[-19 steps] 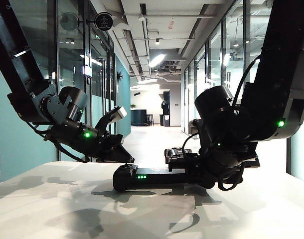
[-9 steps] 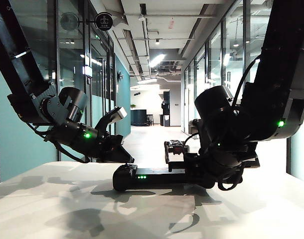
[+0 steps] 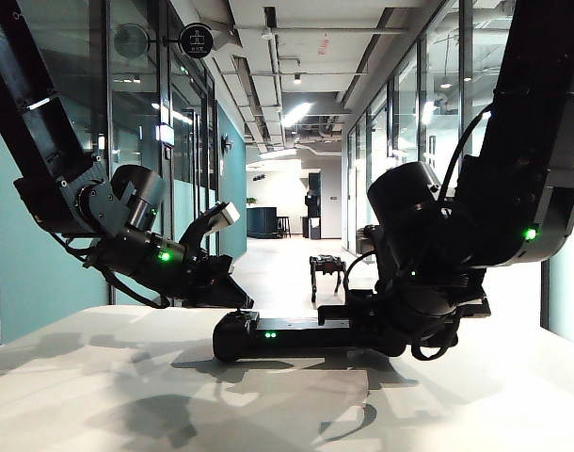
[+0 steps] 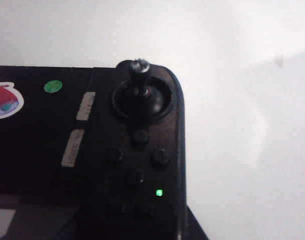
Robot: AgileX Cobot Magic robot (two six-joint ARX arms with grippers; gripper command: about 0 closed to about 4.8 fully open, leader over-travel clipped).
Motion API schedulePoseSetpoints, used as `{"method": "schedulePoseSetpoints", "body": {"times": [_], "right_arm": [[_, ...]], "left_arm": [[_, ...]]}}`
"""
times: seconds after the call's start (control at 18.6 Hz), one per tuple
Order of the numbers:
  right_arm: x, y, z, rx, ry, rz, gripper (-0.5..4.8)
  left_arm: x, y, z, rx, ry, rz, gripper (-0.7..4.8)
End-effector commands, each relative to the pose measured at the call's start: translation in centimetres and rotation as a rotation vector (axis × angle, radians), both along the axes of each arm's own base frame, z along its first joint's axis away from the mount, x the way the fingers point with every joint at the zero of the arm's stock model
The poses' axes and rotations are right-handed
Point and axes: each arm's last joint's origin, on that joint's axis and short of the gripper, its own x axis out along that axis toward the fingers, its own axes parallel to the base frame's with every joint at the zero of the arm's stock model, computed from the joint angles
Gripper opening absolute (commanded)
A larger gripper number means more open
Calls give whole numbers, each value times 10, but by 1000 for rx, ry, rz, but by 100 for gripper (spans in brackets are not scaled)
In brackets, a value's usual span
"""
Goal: Push the left joystick on the remote control sitting on the white table forward to make the robot dog walk in a straight line until it approaches the door.
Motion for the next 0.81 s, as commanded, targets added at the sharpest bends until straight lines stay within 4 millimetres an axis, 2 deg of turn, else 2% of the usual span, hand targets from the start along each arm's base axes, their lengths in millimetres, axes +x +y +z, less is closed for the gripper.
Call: {"method": "schedulePoseSetpoints", "body": {"times": [0.05, 0.43, 0.59, 0.7, 0.81], "right_arm": [[2, 2, 6, 17, -39, -1, 144], [2, 2, 6, 17, -39, -1, 144], [2, 2, 6, 17, -40, -1, 144], [2, 2, 6, 16, -39, -1, 144], [2, 2, 6, 16, -39, -1, 144]], "left_arm": [[1, 1, 1, 7, -12, 11, -6], [1, 1, 1, 6, -11, 11, -6], [-1, -1, 4, -40, -4, -61, -6], [-3, 0, 15, -45, 14, -74, -6], [-8, 1, 35, -42, 29, -76, -6]]}}
